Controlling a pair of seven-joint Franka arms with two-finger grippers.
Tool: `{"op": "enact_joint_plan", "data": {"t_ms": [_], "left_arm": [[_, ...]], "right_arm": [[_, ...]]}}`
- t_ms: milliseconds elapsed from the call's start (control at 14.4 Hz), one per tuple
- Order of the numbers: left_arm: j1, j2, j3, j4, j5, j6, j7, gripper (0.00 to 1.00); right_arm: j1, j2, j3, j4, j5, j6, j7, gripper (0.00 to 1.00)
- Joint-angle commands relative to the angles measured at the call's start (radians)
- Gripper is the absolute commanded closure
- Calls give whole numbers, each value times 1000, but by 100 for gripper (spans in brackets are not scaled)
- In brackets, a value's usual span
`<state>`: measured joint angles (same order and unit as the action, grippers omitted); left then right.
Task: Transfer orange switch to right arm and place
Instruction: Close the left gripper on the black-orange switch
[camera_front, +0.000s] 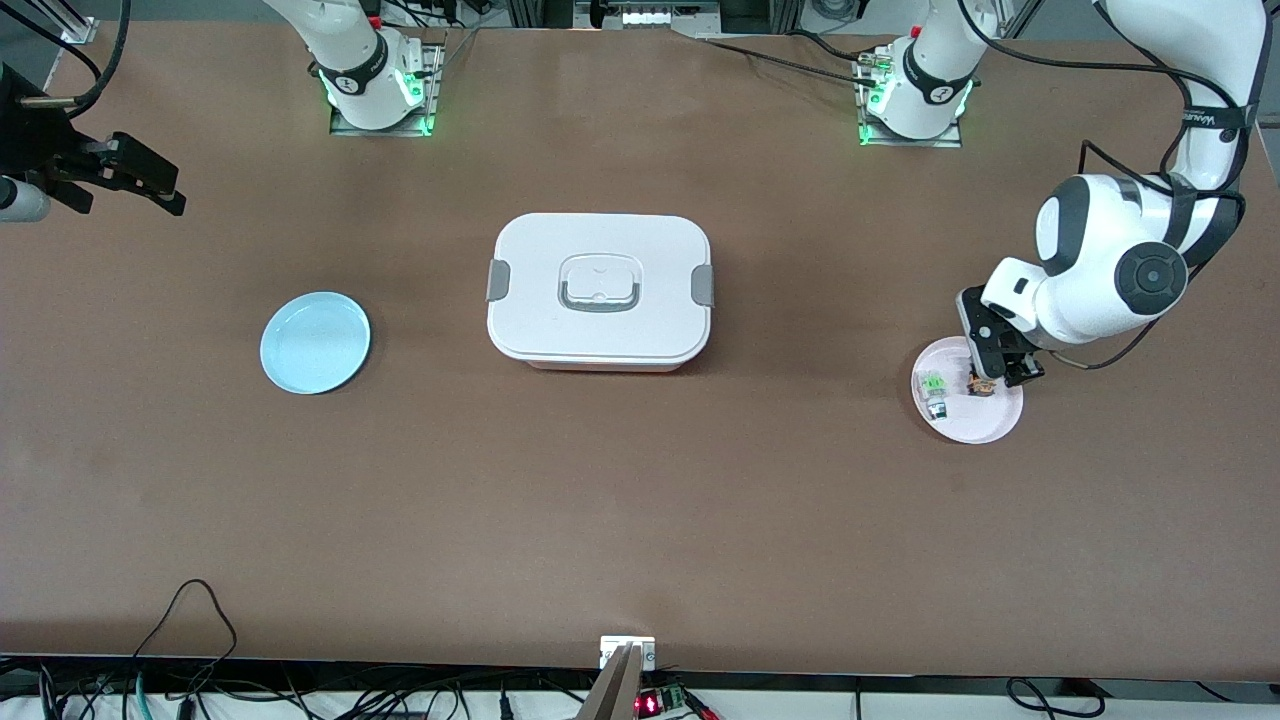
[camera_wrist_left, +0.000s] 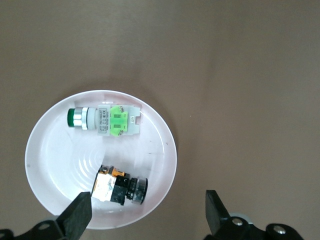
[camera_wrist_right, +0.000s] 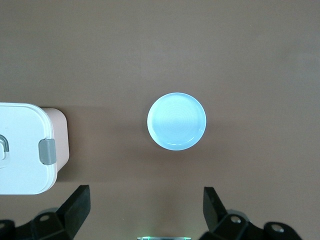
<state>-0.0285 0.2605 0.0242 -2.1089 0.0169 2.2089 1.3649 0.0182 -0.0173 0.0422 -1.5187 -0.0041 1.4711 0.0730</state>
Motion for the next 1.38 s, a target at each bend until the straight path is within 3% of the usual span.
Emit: {"op": "enact_joint_plan", "data": {"t_ms": [0, 277, 692, 1315], "left_arm": [[21, 28, -1, -5, 14, 67, 159, 0], [68, 114, -1, -3, 14, 192, 374, 0], [108, 172, -3, -3, 14, 256, 405, 0], [108, 177, -23, -19, -40, 268, 390, 0]], "right_arm": [[-7, 5, 5, 14, -5, -15, -7, 0], [-7, 5, 5, 14, -5, -15, -7, 0], [-4, 16, 5, 22, -8, -8, 7, 0], [-4, 16, 7, 0, 3, 9, 8, 0]]}}
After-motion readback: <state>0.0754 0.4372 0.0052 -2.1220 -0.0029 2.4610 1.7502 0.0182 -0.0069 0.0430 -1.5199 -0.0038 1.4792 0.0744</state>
